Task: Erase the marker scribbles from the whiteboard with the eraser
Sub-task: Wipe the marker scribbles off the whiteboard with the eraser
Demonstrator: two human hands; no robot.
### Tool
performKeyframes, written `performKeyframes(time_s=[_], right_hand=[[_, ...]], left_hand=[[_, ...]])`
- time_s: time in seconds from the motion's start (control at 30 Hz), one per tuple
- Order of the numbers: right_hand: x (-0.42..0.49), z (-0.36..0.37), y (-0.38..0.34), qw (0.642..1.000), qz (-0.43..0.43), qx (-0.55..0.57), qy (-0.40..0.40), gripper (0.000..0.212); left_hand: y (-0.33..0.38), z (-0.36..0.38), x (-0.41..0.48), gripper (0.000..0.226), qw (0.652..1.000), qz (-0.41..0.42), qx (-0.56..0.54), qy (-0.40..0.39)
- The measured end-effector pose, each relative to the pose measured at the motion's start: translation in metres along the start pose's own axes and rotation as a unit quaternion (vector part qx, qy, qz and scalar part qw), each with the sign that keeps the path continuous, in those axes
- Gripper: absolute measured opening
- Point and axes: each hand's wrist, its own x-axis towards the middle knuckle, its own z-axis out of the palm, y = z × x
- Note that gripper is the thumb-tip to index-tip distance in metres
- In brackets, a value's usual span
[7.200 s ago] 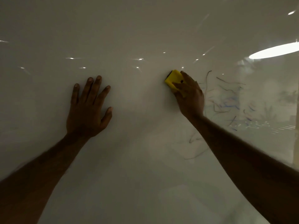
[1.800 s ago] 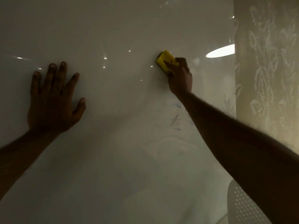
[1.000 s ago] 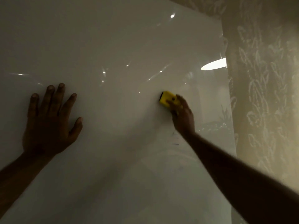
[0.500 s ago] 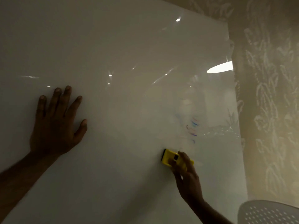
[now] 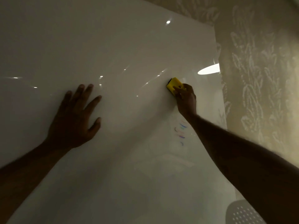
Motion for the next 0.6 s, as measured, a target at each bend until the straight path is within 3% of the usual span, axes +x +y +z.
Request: performKeyframes(time_s=[0.13,0.23,0.33,0.47,0.6], right_hand=[[-0.082,0.004,0.011,0.999,-0.021,0.037,-0.004,0.027],[-0.184,-0.001,0.020,0.995,-0.073,0.028,-0.053,0.030],[-0.231,-0.004,0.027,0.993,-0.071,0.033,-0.088,0.036],[-0.203,-0.003,0.026,0.993,-0.066,0.048,-0.089,0.032],[-0.090,-0.001,0.006,0.996,-0.060,0.051,-0.049,0.026]], left_hand=[[0.040,0.021,0.015,0.069,0.999,0.027,-0.002,-0.027],[0.057,0.036,0.010,0.070,0.999,0.011,0.036,-0.022],[0.061,0.043,0.009,0.073,0.998,0.005,0.065,-0.006],[0.060,0.045,0.008,0.074,0.998,0.003,0.067,0.005],[0.062,0.046,0.009,0.073,0.998,-0.001,0.061,0.007]])
